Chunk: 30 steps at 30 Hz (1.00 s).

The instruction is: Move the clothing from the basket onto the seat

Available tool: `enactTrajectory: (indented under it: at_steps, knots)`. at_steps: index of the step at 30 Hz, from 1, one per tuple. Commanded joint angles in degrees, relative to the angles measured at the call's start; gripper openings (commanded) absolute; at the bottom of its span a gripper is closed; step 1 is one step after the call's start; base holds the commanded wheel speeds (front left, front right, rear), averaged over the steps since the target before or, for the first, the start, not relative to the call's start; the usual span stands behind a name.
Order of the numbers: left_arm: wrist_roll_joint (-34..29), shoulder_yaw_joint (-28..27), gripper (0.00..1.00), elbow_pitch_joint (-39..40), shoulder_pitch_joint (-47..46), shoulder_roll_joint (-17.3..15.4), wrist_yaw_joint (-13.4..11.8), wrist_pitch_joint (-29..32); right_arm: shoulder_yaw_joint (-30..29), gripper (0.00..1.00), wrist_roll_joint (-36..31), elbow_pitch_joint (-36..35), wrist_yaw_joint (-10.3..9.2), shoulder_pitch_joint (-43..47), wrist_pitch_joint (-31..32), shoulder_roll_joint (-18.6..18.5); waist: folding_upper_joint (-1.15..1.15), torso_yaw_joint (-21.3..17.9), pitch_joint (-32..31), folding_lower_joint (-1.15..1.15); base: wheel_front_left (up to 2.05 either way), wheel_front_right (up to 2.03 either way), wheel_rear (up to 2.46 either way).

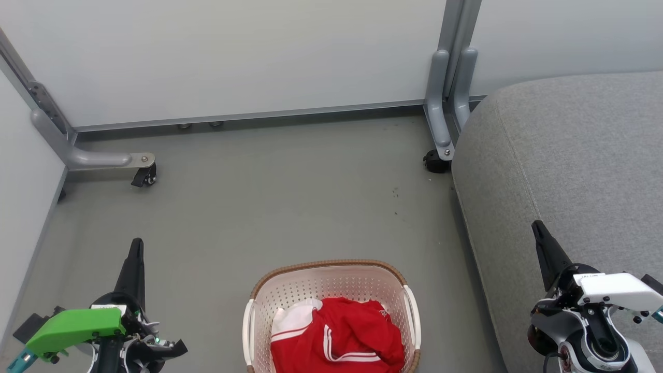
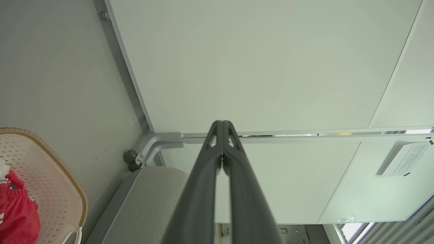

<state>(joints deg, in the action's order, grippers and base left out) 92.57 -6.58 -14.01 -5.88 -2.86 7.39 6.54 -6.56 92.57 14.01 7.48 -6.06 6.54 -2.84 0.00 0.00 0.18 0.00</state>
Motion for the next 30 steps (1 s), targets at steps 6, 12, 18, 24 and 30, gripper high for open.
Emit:
enactTrajectory:
  at_steps: [6, 12, 18, 24, 30]
  knots:
    - [-0.3, 0.0, 0.0, -0.1, -0.9, -0.1, 0.3, 0.1, 0.0, 0.0, -0.3, 0.1, 0.02, -0.4, 0.1, -0.1, 0.0, 0.0, 0.0, 0.0, 0.0, 0.0, 0.0]
    - [-0.1, 0.5, 1.0, -1.5, 1.2, 0.4, -0.2, -0.3, 0.3, 1.0, -0.1, 1.4, -0.02, 1.2, -0.2, 0.5, 0.0, 0.0, 0.0, 0.0, 0.0, 0.0, 0.0]
    - [-2.7, 2.5, 1.0, -0.9, 1.2, 0.2, -0.1, -2.1, 2.2, 1.0, -2.7, 0.6, -0.02, 1.4, -2.1, 0.0, 0.0, 0.0, 0.1, 0.0, 0.0, 0.0, 0.0]
    - [-8.5, 3.1, 1.0, 0.0, 1.3, 0.3, -0.1, -3.8, 3.5, 1.0, -8.9, -0.4, -0.01, 1.5, -3.7, -0.2, 0.0, 0.0, 0.2, 0.0, 0.0, 0.0, 0.0]
    - [-17.4, 3.9, 1.0, 1.5, 1.5, 0.3, -0.5, -5.3, 4.9, 1.0, -18.3, -1.1, -0.01, 1.7, -5.3, -0.7, 0.0, 0.1, 0.2, 0.0, 0.0, 0.0, 0.0]
